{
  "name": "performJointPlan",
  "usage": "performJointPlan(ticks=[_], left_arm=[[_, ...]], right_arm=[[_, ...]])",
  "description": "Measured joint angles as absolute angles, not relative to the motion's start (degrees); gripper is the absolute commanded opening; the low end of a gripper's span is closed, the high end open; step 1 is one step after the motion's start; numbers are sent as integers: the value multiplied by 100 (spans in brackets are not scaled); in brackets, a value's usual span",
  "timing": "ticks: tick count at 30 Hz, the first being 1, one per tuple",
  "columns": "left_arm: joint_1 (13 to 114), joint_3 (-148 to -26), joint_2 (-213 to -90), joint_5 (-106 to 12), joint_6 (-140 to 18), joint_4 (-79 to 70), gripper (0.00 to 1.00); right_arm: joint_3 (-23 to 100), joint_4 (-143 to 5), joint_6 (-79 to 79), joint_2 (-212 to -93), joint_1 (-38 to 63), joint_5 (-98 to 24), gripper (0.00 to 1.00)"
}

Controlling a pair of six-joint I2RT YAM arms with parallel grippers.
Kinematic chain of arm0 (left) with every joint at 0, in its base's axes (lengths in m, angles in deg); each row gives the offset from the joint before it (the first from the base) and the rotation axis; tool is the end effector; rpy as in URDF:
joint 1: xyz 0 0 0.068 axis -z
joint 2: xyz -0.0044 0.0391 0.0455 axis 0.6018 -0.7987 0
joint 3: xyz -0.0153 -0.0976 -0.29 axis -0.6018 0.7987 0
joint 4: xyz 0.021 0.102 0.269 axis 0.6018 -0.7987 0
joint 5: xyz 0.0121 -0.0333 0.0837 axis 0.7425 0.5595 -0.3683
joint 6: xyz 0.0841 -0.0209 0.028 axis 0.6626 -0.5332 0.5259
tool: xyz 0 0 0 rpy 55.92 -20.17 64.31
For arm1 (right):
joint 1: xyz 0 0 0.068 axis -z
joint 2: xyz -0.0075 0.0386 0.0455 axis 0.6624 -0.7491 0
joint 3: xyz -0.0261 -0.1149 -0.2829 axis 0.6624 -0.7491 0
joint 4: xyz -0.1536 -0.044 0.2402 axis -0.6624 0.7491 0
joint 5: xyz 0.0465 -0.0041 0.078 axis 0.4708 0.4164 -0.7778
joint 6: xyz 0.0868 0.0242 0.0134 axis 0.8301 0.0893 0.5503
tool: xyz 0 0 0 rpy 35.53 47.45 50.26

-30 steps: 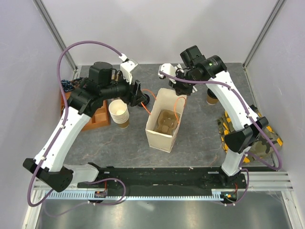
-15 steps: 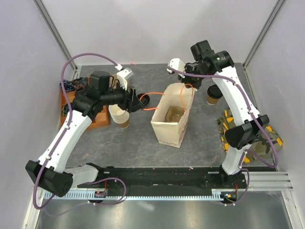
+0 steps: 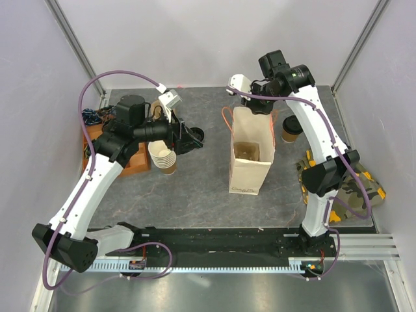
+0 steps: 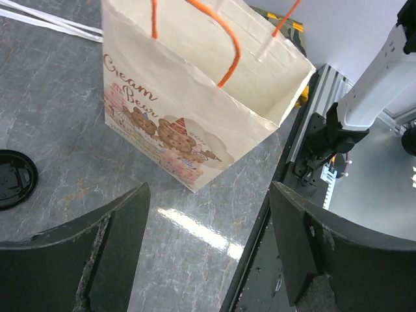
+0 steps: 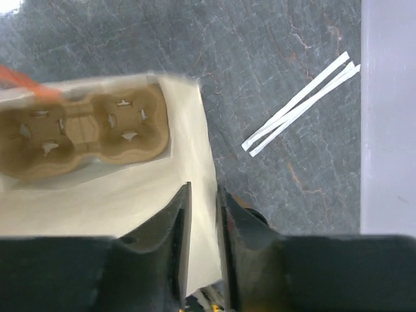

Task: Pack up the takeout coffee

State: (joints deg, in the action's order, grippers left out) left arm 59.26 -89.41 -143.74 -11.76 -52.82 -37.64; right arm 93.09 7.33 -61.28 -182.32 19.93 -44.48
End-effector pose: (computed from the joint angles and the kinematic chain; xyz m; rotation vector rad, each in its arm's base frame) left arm 0.2485 -0.1627 0.4295 0.8239 1.8289 -1.0406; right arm 0.4076 0.1847 0.4108 -1.6339 1.9256 0.1236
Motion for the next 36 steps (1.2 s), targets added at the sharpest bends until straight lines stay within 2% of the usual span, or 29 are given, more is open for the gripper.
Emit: performJointPlan(ticks=[2,3,5,12,17,24,29,36], left_arm=[[5926,-8941,-14374,-1180,-5284,-3744,81],[5926,-8941,-14374,-1189,-5284,-3729,81],[5926,-8941,-14376,-1200,-5284,-3705,81],[5926,-9007,-14464,-1353,-5282,-3709,82],[5926,-9142,-14529,-1418,-5278,-3722,82],[5922,-9348,-14649,-1504,-5278,-3718,82],[5895,-9468,-14831,-1563,-5278,-3705,83],[5657,-9540,-15091,-1609,-5332,-3713,84]], right_arm=[[9317,694,-6061,-18232,1995,-4424,55],[9335,670,-6021,-18232,1995,-4410,64],[9396,585,-5919,-18232,1995,-4397,75],[9763,150,-5313,-18136,2041,-4465,97],[9816,-266,-4581,-17740,2403,-4609,98],[9512,-932,-3243,-16785,3855,-4732,98],[8666,-908,-3036,-16536,4677,-4568,98],[6911,-1074,-3055,-16853,4639,-4238,98]])
